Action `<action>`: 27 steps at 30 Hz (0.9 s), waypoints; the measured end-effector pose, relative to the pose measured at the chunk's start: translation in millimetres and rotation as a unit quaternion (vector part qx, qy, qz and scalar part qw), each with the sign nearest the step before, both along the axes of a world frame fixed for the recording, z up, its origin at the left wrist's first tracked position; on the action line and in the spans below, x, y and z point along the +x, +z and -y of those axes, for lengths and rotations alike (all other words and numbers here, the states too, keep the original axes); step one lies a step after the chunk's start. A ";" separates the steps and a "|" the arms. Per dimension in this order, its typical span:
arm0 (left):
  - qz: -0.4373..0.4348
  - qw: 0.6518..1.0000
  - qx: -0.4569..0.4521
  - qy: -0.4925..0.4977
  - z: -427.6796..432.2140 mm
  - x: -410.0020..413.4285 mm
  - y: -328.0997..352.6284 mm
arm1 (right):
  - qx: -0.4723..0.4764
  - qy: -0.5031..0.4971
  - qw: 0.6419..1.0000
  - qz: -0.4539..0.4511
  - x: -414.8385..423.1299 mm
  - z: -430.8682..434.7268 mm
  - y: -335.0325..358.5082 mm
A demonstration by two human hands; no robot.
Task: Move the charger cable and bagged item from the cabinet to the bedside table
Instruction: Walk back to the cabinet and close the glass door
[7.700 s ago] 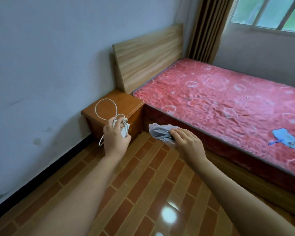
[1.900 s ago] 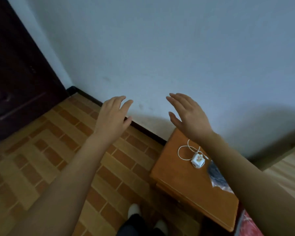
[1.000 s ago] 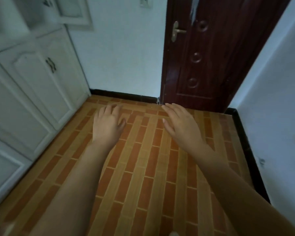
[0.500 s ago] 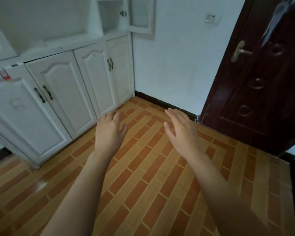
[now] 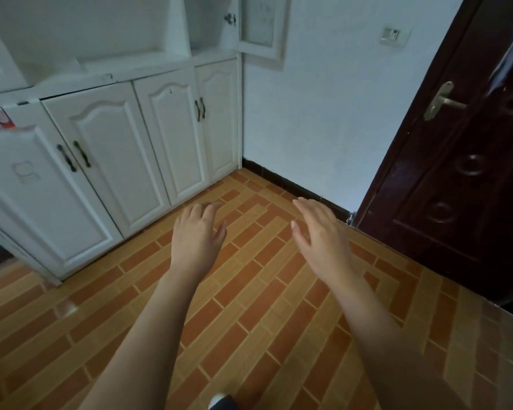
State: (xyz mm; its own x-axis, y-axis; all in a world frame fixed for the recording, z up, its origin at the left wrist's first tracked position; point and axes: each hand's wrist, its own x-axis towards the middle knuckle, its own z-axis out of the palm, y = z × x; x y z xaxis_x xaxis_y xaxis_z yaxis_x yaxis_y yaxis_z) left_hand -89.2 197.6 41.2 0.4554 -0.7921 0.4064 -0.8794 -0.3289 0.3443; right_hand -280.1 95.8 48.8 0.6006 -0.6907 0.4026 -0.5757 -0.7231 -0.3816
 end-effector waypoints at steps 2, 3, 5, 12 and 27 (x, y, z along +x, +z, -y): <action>0.000 1.000 -0.001 0.002 18.3 11.7 0.3 | -0.001 0.007 1.000 -0.008 7.9 21.1 -0.2; 0.001 1.000 -0.001 0.003 28.9 19.3 0.6 | -0.004 0.009 1.000 -0.009 12.9 33.0 0.2; 0.003 1.000 -0.003 0.001 53.5 37.6 1.4 | -0.009 0.011 1.000 -0.016 26.0 59.3 2.2; 0.021 1.000 -0.003 -0.011 161.5 127.3 10.1 | -0.018 0.035 0.998 -0.049 106.9 170.1 9.6; 0.026 0.999 0.009 -0.040 375.9 267.8 13.3 | -0.011 -0.005 1.000 0.011 238.0 376.5 14.2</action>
